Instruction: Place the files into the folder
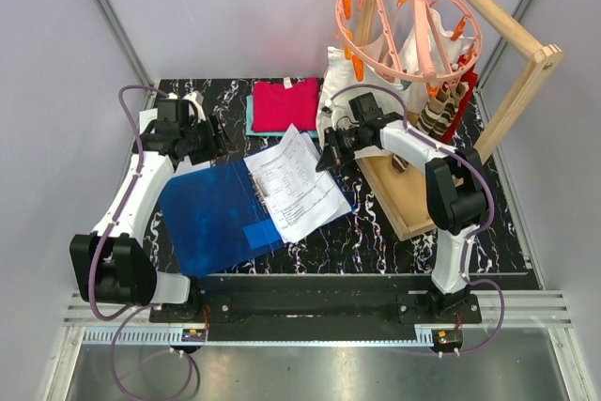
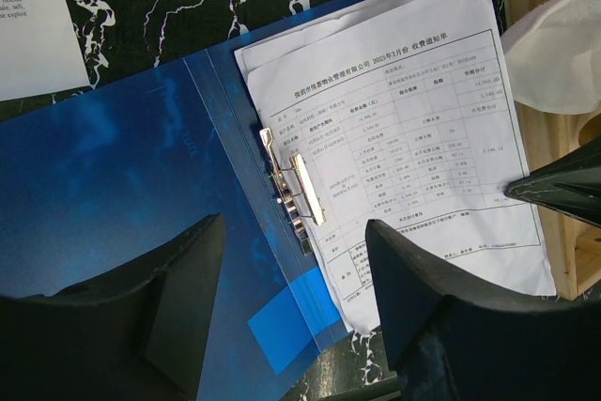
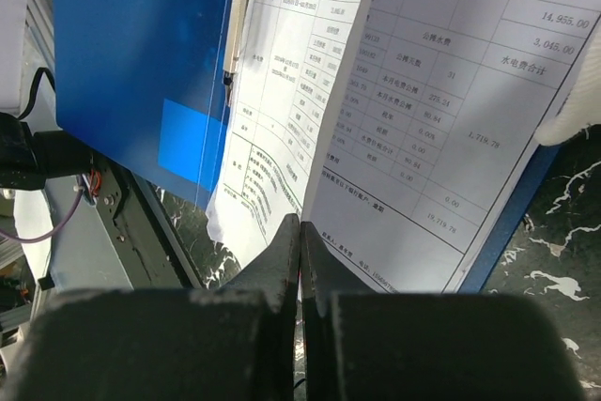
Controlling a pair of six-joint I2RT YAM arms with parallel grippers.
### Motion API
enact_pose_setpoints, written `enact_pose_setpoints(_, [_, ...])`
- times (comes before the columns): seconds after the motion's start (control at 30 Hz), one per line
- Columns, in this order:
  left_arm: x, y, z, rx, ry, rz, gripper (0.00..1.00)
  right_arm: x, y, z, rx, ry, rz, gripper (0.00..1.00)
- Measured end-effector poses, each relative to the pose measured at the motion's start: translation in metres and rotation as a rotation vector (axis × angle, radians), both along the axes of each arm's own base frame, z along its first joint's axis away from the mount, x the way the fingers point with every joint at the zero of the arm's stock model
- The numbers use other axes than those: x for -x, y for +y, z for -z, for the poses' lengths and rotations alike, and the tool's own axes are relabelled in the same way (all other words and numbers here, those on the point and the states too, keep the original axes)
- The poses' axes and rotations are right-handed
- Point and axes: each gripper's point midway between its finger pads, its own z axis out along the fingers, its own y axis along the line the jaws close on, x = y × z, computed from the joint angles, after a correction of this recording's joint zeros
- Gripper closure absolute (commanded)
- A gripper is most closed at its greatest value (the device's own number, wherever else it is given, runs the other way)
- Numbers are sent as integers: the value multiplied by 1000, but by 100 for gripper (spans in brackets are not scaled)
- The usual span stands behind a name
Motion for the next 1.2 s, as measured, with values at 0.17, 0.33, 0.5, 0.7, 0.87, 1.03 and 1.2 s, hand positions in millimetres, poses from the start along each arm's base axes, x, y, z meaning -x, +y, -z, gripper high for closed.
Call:
enact_pose_setpoints(0.17, [-1,0,4,0,11,-1,35,-5,-1,1,12,-7,23,100])
enact_pose_setpoints(0.33, [-2,0,10,-1,31,-3,35,-10,1,0,10,-11,46,100])
enact_pose_setpoints(0.5, [-5,3,18,-9,52,-22,34,-13,2,-2,0,-15,57,72])
enact_pose_setpoints(0.7, [-25,17,44,-81,127,-94,34,-18,-1,1,27,-8,109,5])
enact_pose_setpoints(0.87, [-70,43,76,-208,209,-155,28,-22,-15,-14,90,-50,199,0])
enact_pose_setpoints(1.03, [-105,72,98,-288,270,-186,27,-29,-26,-54,105,-157,279,0])
enact_pose_setpoints(1.2, [-126,95,115,-363,311,-184,27,-23,-13,-63,111,-187,282,0])
